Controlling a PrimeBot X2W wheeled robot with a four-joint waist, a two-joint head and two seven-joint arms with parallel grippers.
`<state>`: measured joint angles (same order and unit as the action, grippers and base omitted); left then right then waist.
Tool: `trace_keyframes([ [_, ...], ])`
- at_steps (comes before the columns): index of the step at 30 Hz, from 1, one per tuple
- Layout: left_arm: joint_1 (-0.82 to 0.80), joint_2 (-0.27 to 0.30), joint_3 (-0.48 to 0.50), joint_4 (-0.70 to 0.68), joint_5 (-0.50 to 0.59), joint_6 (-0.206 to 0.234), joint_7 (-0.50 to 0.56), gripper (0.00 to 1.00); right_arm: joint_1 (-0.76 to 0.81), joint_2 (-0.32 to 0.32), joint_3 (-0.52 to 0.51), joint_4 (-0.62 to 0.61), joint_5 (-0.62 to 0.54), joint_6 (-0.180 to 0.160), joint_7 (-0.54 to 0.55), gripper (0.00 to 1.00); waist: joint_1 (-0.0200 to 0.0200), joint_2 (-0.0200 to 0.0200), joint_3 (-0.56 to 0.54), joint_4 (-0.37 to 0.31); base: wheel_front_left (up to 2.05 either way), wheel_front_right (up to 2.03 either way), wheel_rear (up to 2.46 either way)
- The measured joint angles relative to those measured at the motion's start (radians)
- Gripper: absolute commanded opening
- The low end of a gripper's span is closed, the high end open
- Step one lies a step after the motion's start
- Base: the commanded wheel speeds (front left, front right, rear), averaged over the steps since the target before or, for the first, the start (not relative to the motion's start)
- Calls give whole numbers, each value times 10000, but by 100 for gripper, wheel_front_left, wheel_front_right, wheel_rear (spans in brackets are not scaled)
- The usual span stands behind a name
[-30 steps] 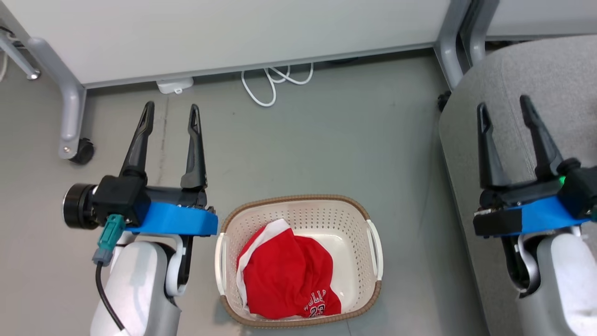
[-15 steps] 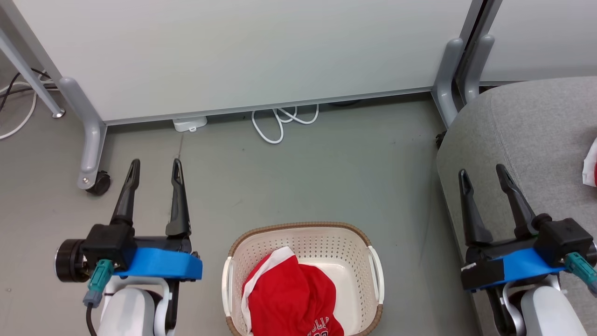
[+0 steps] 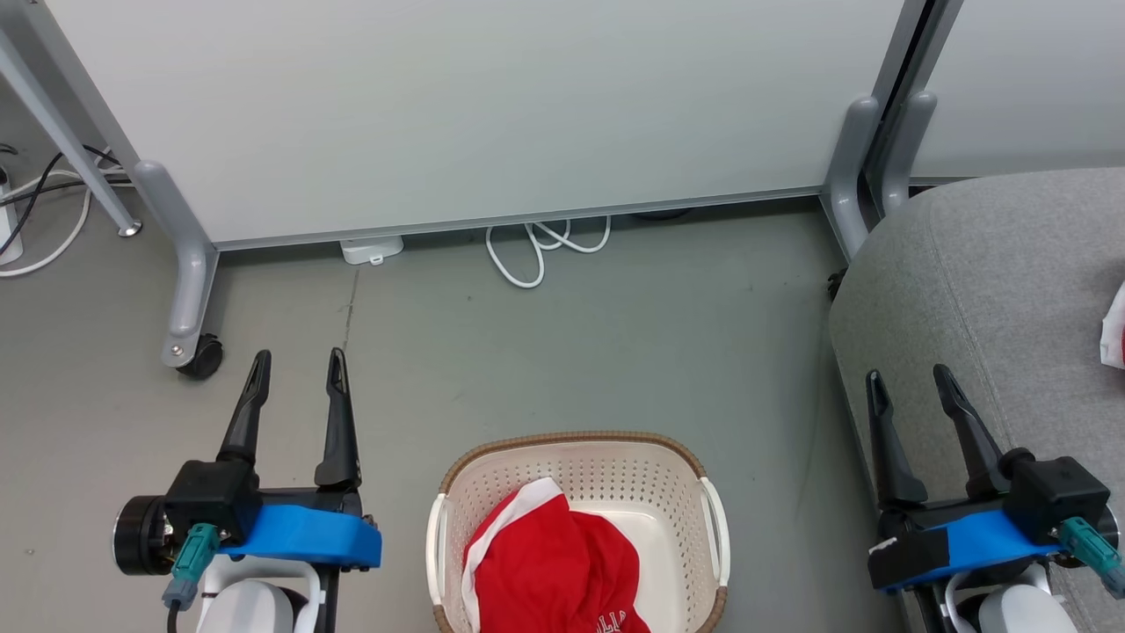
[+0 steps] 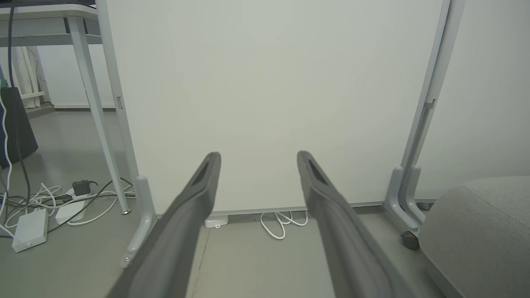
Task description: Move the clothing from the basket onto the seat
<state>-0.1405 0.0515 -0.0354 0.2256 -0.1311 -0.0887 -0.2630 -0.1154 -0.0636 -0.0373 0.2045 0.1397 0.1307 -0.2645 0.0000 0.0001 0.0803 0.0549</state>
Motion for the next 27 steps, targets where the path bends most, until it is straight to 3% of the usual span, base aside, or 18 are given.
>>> trace_keyframes([
  [18,90,-4,-59,188,-52,2,0,100,62,84,-10,52,27,0,0,100,0,0,-30,-77,0,0,0],
  [27,-432,-2,-648,731,232,-207,0,100,-13,100,35,35,25,0,0,100,1,0,219,-204,0,0,0],
])
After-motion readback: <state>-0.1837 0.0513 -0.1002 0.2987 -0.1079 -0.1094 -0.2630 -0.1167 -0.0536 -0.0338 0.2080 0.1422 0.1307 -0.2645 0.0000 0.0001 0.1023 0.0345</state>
